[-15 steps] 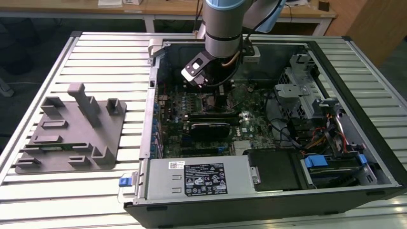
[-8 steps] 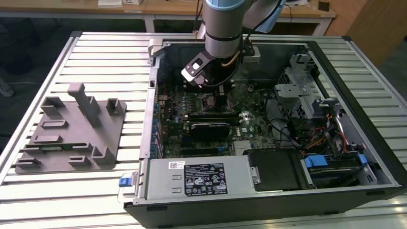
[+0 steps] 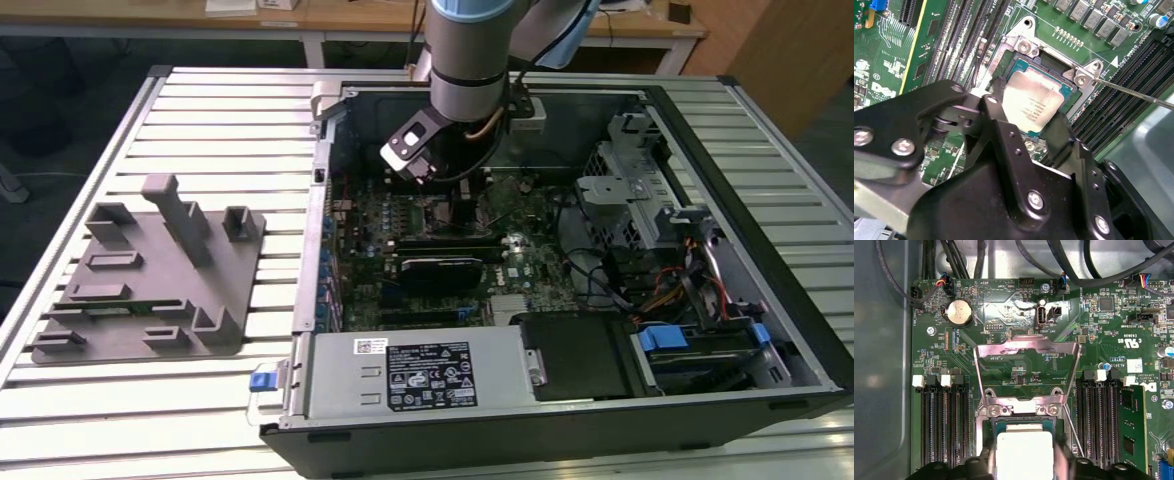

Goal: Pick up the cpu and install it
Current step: 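Place the cpu into insertion slot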

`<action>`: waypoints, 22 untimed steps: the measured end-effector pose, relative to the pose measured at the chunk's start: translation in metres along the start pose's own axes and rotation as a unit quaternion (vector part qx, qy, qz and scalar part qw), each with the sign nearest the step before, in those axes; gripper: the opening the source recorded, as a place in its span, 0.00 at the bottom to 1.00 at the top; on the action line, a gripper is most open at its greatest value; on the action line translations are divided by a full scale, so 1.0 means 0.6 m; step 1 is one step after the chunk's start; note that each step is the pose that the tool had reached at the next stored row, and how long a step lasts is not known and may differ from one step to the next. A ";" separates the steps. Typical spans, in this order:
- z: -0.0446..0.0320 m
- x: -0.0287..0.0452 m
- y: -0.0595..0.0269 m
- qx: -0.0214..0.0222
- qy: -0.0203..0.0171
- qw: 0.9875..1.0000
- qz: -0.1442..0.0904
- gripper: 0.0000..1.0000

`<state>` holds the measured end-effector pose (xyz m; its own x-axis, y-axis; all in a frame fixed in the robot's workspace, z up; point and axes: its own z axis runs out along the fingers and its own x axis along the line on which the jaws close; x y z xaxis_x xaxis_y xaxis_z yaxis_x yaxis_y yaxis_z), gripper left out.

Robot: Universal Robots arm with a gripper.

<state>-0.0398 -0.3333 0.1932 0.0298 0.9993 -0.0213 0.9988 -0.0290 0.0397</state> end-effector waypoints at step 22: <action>-0.016 0.000 0.001 0.000 0.000 1.000 0.000 0.61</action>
<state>-0.0398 -0.3333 0.2029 0.0298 0.9993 -0.0213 0.9988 -0.0290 0.0398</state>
